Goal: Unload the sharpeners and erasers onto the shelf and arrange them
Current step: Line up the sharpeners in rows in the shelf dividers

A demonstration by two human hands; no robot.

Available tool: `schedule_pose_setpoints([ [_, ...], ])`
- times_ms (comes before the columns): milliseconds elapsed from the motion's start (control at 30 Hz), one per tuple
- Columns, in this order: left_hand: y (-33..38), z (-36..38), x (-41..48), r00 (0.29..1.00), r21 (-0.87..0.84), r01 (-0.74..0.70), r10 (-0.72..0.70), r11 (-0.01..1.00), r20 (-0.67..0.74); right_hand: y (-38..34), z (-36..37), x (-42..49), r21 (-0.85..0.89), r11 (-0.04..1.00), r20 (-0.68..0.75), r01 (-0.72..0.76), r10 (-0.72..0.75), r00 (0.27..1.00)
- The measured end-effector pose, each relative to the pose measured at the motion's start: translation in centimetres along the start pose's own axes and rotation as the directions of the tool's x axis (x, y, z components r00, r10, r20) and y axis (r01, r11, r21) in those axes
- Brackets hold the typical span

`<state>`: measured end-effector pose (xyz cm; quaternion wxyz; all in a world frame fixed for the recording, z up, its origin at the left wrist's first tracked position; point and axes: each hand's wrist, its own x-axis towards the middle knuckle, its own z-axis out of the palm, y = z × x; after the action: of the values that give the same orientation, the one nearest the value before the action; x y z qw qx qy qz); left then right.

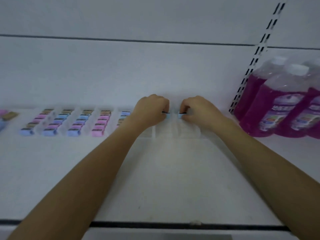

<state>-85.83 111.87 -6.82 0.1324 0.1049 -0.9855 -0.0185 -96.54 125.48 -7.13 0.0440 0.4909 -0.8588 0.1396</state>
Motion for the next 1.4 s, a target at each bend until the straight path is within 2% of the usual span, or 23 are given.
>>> schedule_pose_setpoints([
  [267, -0.1, 0.9, 0.1, 0.999, 0.012, 0.017, -0.017, 1.0, -0.038, 0.1, 0.4, 0.2, -0.049, 0.998, -0.017, 0.036, -0.037, 0.999],
  [1200, -0.7, 1.3, -0.2, 0.999, -0.088, 0.001, -0.005, 0.996, -0.053, -0.5, 0.4, -0.3, -0.047, 0.999, -0.08, -0.004, 0.0, 0.997],
  [1300, -0.8, 1.2, -0.2, 0.997, -0.101, -0.002, -0.005, 0.995, -0.071, -0.4, 0.4, -0.3, -0.04, 0.999, -0.08, -0.008, 0.005, 0.997],
  [1400, -1.0, 1.1, -0.3, 0.992, -0.138, -0.011, -0.007, 0.99, -0.128, -0.1, 0.2, -0.4, 0.022, 1.0, -0.143, -0.016, 0.019, 0.989],
])
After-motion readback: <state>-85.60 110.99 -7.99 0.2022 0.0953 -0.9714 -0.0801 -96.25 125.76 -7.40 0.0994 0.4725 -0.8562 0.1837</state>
